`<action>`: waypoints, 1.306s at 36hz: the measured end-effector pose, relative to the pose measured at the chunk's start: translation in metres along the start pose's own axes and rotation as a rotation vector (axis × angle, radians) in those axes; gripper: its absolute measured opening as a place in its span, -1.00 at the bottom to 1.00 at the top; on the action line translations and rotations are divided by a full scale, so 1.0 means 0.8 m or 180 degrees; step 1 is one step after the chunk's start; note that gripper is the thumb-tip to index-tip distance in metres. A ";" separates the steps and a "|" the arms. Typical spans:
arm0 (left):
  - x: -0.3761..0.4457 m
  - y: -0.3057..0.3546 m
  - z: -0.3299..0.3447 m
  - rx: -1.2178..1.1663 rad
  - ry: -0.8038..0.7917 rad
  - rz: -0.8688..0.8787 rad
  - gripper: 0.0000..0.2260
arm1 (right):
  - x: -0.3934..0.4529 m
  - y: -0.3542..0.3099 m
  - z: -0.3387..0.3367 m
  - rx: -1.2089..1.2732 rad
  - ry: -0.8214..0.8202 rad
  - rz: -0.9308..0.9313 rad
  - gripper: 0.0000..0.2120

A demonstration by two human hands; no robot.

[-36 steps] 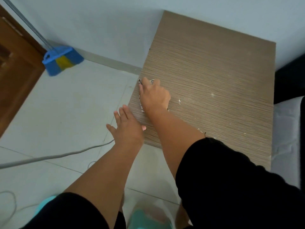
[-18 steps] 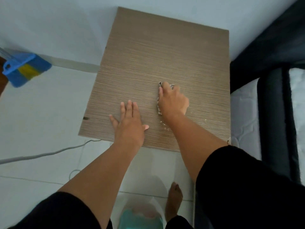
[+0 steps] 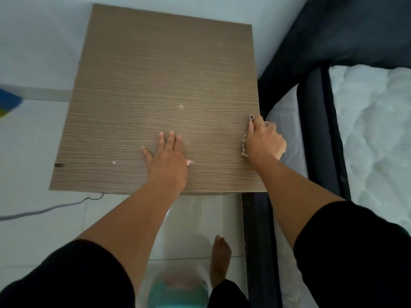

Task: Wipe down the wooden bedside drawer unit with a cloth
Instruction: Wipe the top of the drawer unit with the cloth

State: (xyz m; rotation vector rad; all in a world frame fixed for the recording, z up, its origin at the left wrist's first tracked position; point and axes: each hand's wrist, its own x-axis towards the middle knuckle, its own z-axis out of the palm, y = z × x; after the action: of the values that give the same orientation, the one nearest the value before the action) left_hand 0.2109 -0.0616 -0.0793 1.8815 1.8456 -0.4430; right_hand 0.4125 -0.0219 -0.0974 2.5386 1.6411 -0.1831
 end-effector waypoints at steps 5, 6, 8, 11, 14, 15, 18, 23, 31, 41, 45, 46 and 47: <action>-0.007 -0.011 -0.004 -0.0030 0.0082 -0.0085 -0.45 | 0.001 0.019 -0.008 -0.0171 -0.0053 0.0009 -0.64; -0.011 -0.017 -0.004 -0.0099 0.0118 -0.0152 -0.45 | 0.001 0.017 -0.012 -0.0184 -0.0028 -0.0025 -0.65; -0.018 -0.033 -0.005 -0.0236 0.0191 -0.0320 -0.43 | 0.002 0.003 -0.021 -0.0090 0.0051 -0.0141 -0.66; -0.025 -0.067 -0.008 -0.0354 0.0270 -0.0681 -0.40 | -0.003 -0.043 -0.038 0.0209 0.0161 -0.0414 -0.67; -0.034 -0.104 -0.009 -0.0449 0.0220 -0.1095 -0.37 | -0.021 -0.108 -0.052 0.0413 0.0093 -0.0788 -0.68; -0.037 -0.115 -0.011 -0.0539 0.0195 -0.1224 -0.35 | -0.030 -0.130 -0.054 0.0478 0.0047 -0.0929 -0.69; -0.047 -0.148 -0.010 -0.0698 0.0116 -0.1560 -0.28 | -0.065 -0.193 -0.058 0.0596 -0.0036 -0.1375 -0.69; -0.052 -0.200 -0.004 -0.1000 -0.0031 -0.1833 -0.20 | -0.129 -0.289 -0.045 0.0853 -0.0240 -0.1891 -0.69; -0.054 -0.234 -0.001 -0.1156 -0.0249 -0.1536 -0.28 | -0.189 -0.369 -0.007 0.0578 -0.0215 -0.2151 -0.70; -0.052 -0.246 0.008 -0.1289 -0.0028 -0.1478 -0.28 | -0.190 -0.386 0.021 0.0318 -0.0050 -0.2445 -0.69; -0.056 -0.242 0.015 -0.1372 0.0169 -0.1546 -0.26 | -0.185 -0.371 0.024 0.0395 -0.0037 -0.2334 -0.71; -0.058 -0.239 0.018 -0.1367 0.0229 -0.1562 -0.26 | -0.184 -0.364 0.024 0.0403 -0.0017 -0.2290 -0.71; -0.060 -0.236 0.021 -0.1344 0.0289 -0.1567 -0.26 | -0.182 -0.356 0.024 0.0415 0.0006 -0.2245 -0.72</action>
State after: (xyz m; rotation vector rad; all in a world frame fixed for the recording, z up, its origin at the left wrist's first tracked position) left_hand 0.0222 -0.1129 -0.0869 1.1854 2.2518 -0.1041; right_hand 0.0925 -0.0399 -0.1009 1.9137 2.5221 -0.3499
